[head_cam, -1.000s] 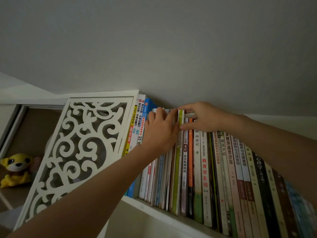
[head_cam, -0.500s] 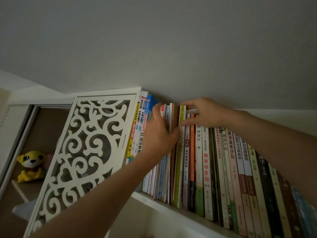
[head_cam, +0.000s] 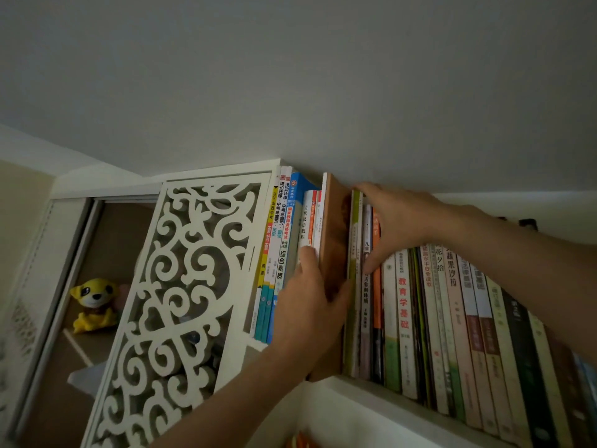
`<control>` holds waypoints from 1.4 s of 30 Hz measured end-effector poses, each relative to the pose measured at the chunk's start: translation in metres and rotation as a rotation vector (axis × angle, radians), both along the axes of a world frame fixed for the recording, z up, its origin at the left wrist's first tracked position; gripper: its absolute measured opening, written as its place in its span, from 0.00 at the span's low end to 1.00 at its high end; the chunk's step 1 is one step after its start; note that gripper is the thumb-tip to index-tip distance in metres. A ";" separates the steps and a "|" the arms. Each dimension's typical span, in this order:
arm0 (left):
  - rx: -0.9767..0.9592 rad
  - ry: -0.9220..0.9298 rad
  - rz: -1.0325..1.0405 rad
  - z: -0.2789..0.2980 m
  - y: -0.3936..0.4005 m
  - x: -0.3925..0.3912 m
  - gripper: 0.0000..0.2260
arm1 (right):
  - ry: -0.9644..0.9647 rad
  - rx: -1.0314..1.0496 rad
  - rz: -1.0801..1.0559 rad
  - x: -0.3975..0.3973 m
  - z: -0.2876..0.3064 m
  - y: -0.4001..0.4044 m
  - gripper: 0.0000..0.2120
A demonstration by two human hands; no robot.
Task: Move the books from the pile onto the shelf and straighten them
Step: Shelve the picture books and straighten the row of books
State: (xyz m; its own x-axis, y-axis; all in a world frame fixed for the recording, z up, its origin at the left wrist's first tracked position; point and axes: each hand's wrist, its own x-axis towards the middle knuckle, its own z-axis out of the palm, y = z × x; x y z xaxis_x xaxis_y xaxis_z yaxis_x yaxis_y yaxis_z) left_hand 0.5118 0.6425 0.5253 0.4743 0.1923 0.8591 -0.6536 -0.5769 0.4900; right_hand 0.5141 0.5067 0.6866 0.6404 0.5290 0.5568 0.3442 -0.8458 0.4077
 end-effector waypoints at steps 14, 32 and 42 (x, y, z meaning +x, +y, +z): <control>-0.015 -0.092 0.005 -0.010 0.070 -0.091 0.08 | -0.034 -0.016 -0.028 -0.002 -0.005 0.005 0.70; -0.067 -0.019 -0.129 -0.015 0.063 -0.106 0.07 | 0.166 0.124 0.041 0.007 0.012 0.004 0.48; -0.012 0.084 -0.108 -0.015 0.073 -0.095 0.08 | 0.271 0.013 -0.002 0.008 0.030 -0.009 0.40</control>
State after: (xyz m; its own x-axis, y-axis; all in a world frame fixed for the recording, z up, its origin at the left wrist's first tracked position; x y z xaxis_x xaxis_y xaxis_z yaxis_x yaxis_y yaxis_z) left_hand 0.4164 0.7154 0.5107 0.5626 0.1466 0.8136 -0.6680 -0.4993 0.5519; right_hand 0.5224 0.4978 0.7163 0.7680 0.5215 0.3719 0.4374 -0.8512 0.2902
